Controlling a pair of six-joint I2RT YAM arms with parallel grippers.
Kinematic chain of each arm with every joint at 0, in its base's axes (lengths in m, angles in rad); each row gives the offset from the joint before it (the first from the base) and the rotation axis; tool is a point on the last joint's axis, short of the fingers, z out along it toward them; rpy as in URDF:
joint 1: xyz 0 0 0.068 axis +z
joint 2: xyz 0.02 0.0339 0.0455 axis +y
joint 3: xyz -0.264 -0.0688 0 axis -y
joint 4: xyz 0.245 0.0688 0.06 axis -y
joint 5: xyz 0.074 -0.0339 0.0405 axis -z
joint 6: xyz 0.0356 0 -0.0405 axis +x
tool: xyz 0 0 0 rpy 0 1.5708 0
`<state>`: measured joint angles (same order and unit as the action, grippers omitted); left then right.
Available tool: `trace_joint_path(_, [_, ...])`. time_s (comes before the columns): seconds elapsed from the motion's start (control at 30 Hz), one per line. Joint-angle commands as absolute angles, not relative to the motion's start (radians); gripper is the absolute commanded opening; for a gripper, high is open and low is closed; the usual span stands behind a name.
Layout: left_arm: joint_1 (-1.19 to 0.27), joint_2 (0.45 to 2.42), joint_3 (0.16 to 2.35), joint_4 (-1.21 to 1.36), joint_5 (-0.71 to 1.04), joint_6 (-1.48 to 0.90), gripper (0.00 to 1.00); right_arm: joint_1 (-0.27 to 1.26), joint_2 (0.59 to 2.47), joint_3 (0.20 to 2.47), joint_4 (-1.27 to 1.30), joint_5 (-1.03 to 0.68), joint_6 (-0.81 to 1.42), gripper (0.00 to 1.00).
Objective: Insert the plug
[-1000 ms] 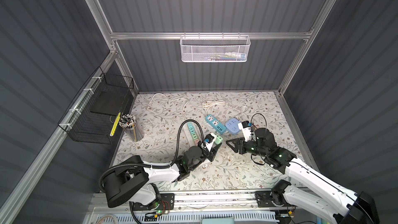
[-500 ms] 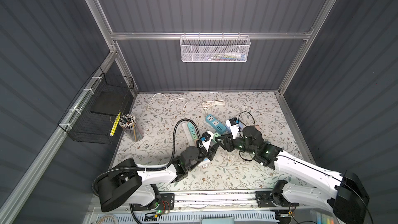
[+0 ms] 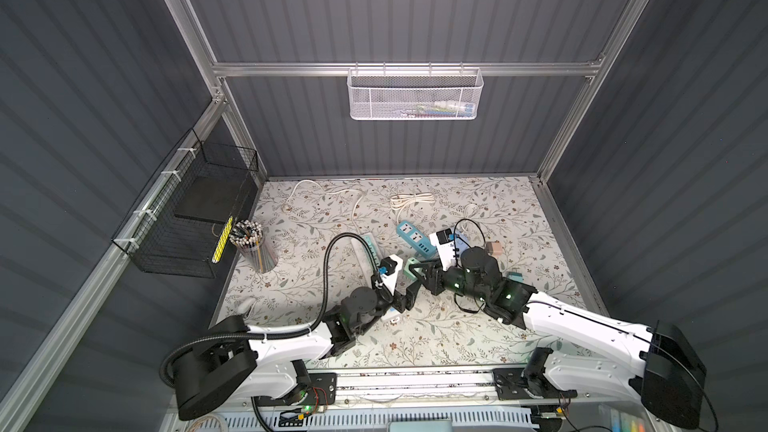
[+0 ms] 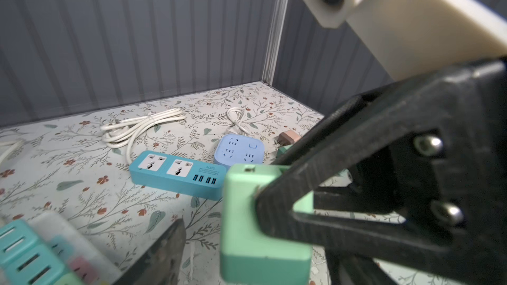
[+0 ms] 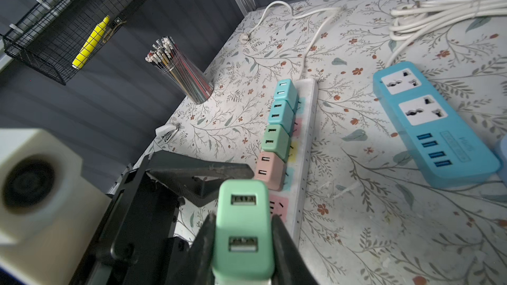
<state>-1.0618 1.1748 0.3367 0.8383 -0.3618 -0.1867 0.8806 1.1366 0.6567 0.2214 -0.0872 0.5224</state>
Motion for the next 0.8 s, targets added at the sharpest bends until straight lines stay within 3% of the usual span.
trace_joint_path(0.0, [-1.063,1.003,0.327,0.677,-0.589,-0.293,0.83,0.925,1.155,0.642,0.291,0.049,0.479,0.25])
trace_joint_path(0.13, [-1.062,0.795,0.355,0.269,-0.939,-0.528,0.9,0.997,1.245,0.624,0.389,0.165,0.441,0.25])
trace_joint_path(0.23, [-1.061,0.683,0.351,0.058,-1.053,-0.643,0.9,1.055,1.324,0.616,0.476,0.259,0.427,0.24])
trace_joint_path(0.4, [-1.06,0.595,0.377,-0.16,-1.124,-0.734,0.9,1.156,1.444,0.639,0.567,0.393,0.413,0.25])
trace_joint_path(0.77, [-1.06,0.611,0.384,-0.157,-1.14,-0.735,0.92,1.227,1.635,0.643,0.701,0.572,0.482,0.24])
